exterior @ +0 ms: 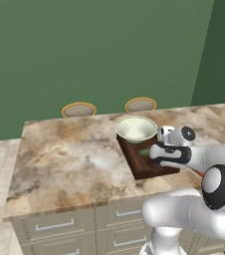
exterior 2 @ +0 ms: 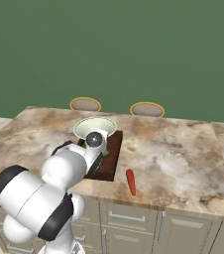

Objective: Place the two vegetables and bowl onto the tray for setting up a vegetable dip station.

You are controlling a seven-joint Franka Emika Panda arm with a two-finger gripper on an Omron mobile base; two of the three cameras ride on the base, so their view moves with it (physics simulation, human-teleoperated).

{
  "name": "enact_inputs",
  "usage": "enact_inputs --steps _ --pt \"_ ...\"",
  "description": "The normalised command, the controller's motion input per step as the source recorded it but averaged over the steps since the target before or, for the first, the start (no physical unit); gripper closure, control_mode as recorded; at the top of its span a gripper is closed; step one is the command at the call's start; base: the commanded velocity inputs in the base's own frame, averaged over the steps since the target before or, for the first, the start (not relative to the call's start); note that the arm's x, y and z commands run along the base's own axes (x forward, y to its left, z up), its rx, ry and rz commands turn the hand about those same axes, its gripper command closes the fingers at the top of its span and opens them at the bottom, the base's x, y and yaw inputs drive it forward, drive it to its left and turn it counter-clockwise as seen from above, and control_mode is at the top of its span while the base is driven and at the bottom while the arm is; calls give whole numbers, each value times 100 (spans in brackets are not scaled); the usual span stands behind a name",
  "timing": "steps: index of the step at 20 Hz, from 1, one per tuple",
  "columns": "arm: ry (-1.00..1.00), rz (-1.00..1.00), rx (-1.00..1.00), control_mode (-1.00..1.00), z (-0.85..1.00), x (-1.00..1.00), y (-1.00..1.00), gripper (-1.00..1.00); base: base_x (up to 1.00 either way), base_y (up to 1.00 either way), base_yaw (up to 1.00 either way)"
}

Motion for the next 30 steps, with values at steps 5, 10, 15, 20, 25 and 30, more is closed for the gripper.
enact_inputs --steps 5,10,15,20,25,30 --pt "0 0 0 -100 0 0 0 -100 0 0 0" --pt "0 0 0 -100 0 -1 -1 -100 0 0 0" --pt "0 0 0 -100 6 -3 -13 -100 0 0 0" --pt "0 0 0 -100 20 -11 -18 -100 0 0 0" --pt "0 0 0 -100 37 -20 -16 -100 0 0 0" --pt "8 -2 0 -100 57 -21 -4 -100 0 0 0"
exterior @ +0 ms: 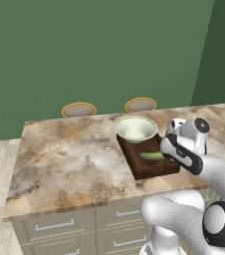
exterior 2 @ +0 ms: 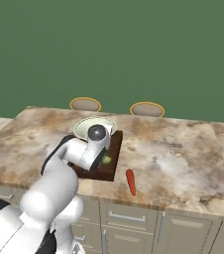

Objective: Place the two vegetables and bowl onto the tray for setting up a vegetable dip station.

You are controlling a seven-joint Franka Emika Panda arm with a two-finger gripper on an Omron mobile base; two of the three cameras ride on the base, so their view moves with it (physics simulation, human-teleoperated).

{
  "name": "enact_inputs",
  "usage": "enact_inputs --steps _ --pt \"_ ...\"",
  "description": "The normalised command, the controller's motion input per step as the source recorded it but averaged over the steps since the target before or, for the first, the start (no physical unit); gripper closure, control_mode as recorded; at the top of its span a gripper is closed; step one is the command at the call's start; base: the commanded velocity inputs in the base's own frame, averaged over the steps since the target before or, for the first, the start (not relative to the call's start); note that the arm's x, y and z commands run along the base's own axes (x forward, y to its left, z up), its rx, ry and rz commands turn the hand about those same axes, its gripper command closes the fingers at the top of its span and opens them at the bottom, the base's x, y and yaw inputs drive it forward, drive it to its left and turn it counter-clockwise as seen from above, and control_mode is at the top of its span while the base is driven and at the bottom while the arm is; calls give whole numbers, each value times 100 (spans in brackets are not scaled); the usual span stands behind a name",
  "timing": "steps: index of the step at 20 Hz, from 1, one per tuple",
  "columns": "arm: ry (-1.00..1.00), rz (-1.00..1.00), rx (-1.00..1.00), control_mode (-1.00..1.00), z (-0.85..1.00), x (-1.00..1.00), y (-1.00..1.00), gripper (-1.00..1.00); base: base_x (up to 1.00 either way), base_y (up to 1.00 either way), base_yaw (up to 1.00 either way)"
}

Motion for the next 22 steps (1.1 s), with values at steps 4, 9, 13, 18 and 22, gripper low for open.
enact_inputs --steps 4,9,13,18,22 --pt "16 -9 0 -100 58 -29 -4 -100 0 0 0" --pt "18 -12 0 -100 45 -40 -13 -100 0 0 0" --pt "15 -18 0 -100 24 -44 -26 -100 0 0 0" --pt "10 -21 2 -100 1 -57 -26 -100 0 0 0" --pt "5 -22 7 -100 0 -66 -26 -100 0 0 0"
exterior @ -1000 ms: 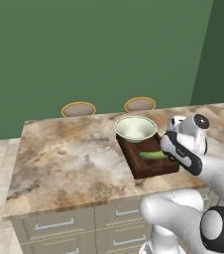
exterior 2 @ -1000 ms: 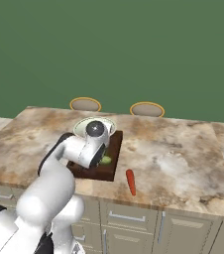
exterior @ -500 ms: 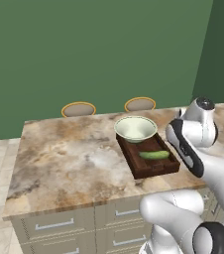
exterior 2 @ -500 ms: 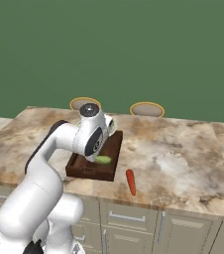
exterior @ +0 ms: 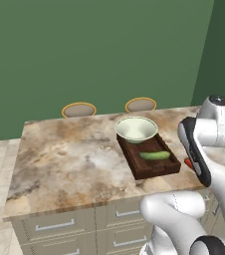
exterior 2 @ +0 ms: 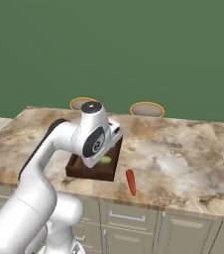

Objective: Place the two vegetables and bowl onto the tray for setting up a vegetable dip station.

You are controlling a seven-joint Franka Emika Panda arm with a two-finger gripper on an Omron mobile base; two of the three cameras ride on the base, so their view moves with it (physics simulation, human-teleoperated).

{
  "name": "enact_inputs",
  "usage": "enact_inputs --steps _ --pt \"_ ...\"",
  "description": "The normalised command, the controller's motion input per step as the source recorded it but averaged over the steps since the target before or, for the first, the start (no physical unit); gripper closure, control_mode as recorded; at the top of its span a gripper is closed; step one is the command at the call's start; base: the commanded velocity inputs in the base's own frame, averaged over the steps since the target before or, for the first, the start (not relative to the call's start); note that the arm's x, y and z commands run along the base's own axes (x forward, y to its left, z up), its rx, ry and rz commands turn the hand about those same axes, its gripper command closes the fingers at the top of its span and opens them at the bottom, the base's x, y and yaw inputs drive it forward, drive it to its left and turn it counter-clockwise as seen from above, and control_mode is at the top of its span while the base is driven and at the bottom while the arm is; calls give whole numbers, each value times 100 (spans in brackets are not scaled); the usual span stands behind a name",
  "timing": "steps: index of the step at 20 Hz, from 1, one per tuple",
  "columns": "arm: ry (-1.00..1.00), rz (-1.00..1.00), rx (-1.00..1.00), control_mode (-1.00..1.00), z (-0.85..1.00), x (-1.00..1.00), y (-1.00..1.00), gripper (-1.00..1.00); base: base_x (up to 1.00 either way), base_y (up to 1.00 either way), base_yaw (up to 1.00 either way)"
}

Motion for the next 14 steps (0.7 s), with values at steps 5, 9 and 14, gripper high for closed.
enact_inputs --steps 5,9,14 --pt "1 -18 3 -100 0 -44 -18 -100 0 0 0" --pt "0 -14 0 -100 0 -3 -4 -100 0 0 0" --pt "0 -10 0 -100 -1 0 -3 -100 0 0 0"
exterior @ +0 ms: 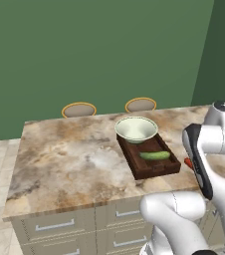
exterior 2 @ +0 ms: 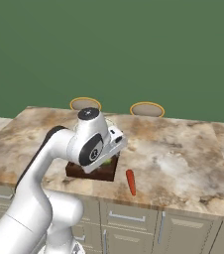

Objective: Place the two vegetables and bowl onto the tray for setting up a vegetable dip station.

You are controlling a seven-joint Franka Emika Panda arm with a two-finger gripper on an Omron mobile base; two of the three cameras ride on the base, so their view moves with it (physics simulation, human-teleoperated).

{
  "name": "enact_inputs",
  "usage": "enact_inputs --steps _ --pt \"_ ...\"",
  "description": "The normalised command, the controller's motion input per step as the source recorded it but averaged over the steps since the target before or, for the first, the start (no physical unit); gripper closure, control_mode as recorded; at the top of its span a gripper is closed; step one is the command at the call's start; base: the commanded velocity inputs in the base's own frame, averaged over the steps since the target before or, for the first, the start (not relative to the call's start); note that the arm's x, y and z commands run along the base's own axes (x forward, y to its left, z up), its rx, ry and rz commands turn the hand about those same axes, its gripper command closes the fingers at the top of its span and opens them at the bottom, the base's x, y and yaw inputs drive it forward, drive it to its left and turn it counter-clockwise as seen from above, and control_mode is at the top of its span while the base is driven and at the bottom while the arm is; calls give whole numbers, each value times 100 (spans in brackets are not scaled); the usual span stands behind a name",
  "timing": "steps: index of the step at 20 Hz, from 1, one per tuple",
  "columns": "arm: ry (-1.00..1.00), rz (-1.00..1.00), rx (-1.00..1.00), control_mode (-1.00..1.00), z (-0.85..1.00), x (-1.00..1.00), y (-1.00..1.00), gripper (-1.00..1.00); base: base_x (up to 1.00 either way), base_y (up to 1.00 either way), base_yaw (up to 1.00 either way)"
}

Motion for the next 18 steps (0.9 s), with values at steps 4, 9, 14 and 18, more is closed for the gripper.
enact_inputs --steps 4,9,14,18 --pt "0 -6 0 -100 -5 0 -15 -100 0 0 0" --pt "0 -2 0 -100 -4 0 -29 -100 0 0 0" --pt "0 0 0 -100 -13 0 -23 -100 0 0 0" --pt "0 0 0 -100 -14 6 -5 -100 0 0 0"
